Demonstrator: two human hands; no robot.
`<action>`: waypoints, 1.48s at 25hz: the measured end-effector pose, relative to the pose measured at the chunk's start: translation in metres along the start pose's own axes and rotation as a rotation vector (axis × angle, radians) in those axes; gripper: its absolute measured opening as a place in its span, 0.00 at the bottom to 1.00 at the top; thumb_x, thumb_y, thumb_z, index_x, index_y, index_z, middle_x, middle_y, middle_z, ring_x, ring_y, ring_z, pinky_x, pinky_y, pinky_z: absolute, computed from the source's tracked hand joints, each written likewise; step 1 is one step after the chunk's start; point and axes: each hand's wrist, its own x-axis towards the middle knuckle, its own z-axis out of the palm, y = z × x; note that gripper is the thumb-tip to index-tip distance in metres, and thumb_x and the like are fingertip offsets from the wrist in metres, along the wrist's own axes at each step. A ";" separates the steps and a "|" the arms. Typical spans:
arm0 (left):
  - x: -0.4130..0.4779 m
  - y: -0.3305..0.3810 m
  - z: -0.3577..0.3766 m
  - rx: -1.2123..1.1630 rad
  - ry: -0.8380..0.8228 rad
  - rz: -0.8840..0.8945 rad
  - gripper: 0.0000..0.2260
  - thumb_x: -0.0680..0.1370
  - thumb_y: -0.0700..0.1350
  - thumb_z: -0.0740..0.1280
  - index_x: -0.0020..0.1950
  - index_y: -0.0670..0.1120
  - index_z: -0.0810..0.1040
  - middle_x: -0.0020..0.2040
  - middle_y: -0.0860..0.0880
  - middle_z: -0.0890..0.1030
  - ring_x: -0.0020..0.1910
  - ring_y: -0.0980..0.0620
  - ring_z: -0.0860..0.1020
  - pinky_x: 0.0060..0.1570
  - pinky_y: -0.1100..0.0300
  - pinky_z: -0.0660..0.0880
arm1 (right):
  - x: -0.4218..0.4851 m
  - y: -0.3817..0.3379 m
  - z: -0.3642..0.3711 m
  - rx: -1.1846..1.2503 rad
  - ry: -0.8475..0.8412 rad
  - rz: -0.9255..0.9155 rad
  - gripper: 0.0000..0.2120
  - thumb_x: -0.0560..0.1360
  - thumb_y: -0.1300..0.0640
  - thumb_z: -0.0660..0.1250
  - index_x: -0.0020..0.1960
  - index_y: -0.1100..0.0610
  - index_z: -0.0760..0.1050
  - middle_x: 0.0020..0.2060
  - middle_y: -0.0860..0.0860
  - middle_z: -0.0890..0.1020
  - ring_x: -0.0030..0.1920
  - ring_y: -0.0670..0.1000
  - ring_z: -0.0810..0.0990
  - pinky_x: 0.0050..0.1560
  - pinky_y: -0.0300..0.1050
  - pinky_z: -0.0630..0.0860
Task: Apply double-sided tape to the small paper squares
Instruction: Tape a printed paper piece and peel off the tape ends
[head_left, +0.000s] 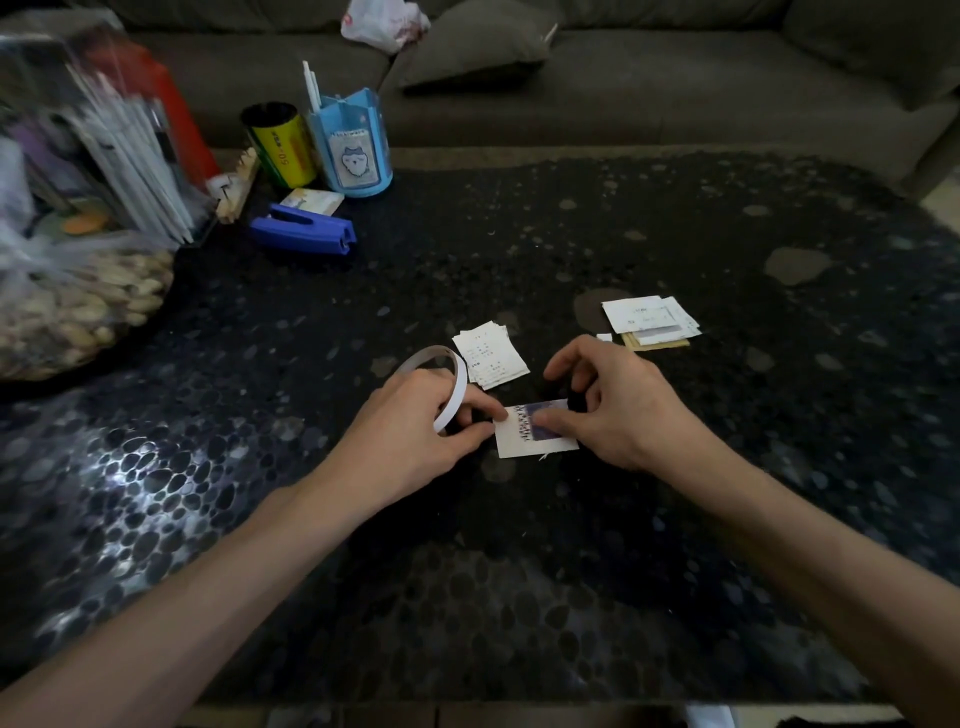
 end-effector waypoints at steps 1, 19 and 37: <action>0.000 0.000 0.001 0.006 0.006 0.002 0.07 0.78 0.51 0.74 0.53 0.63 0.86 0.39 0.59 0.79 0.41 0.63 0.77 0.38 0.65 0.71 | 0.002 0.001 -0.003 0.013 -0.015 0.006 0.18 0.71 0.49 0.81 0.55 0.43 0.75 0.48 0.44 0.77 0.40 0.42 0.75 0.45 0.40 0.73; -0.007 0.009 0.002 -0.198 0.102 -0.089 0.14 0.73 0.54 0.79 0.58 0.58 0.84 0.42 0.62 0.84 0.32 0.62 0.80 0.37 0.66 0.76 | 0.003 0.009 -0.012 0.173 -0.069 -0.140 0.05 0.76 0.52 0.77 0.46 0.47 0.81 0.44 0.45 0.85 0.43 0.44 0.82 0.43 0.35 0.74; -0.006 0.022 -0.015 -0.680 0.058 -0.219 0.05 0.79 0.48 0.73 0.52 0.50 0.88 0.42 0.48 0.88 0.26 0.55 0.70 0.28 0.67 0.69 | -0.009 -0.007 0.013 0.754 -0.040 -0.181 0.07 0.80 0.58 0.72 0.56 0.56 0.86 0.49 0.48 0.89 0.49 0.47 0.88 0.51 0.43 0.83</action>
